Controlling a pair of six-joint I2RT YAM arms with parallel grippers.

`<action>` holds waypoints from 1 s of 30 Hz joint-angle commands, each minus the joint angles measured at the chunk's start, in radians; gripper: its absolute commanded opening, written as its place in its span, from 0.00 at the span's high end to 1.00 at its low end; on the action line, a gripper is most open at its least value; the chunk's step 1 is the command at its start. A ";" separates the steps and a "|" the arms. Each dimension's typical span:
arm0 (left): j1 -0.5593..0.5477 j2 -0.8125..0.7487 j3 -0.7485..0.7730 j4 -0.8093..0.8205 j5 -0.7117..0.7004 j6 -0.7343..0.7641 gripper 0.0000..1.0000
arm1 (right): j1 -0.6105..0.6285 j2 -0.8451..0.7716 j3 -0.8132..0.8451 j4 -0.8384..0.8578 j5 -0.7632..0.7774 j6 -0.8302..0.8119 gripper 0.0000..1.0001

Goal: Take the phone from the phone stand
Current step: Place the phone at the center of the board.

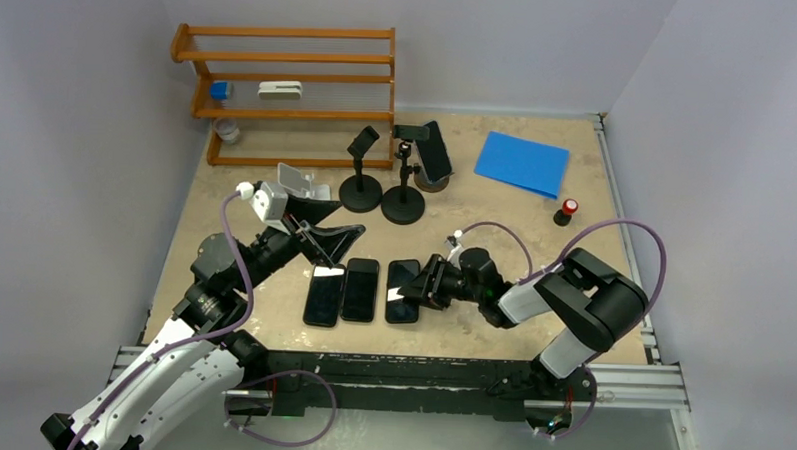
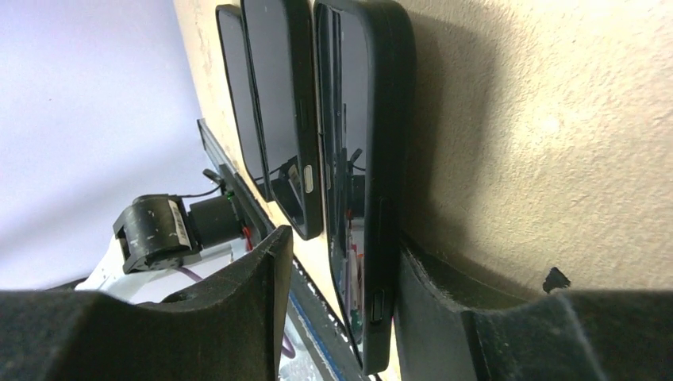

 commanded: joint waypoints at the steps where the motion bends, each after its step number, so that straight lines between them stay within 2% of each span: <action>1: -0.002 0.004 0.044 0.027 -0.008 -0.003 0.27 | -0.006 -0.061 0.021 -0.075 0.071 -0.040 0.51; 10: -0.002 0.011 0.049 0.018 -0.010 -0.007 0.27 | -0.015 -0.191 0.005 -0.240 0.176 -0.108 0.48; 17: -0.003 0.014 0.049 0.018 -0.010 -0.008 0.27 | -0.016 -0.217 0.044 -0.317 0.232 -0.179 0.47; 24: -0.002 0.015 0.049 0.017 -0.010 -0.008 0.27 | -0.015 -0.155 0.078 -0.285 0.208 -0.223 0.48; 30: -0.003 0.015 0.051 0.017 -0.007 -0.009 0.27 | -0.014 -0.142 0.062 -0.221 0.192 -0.195 0.50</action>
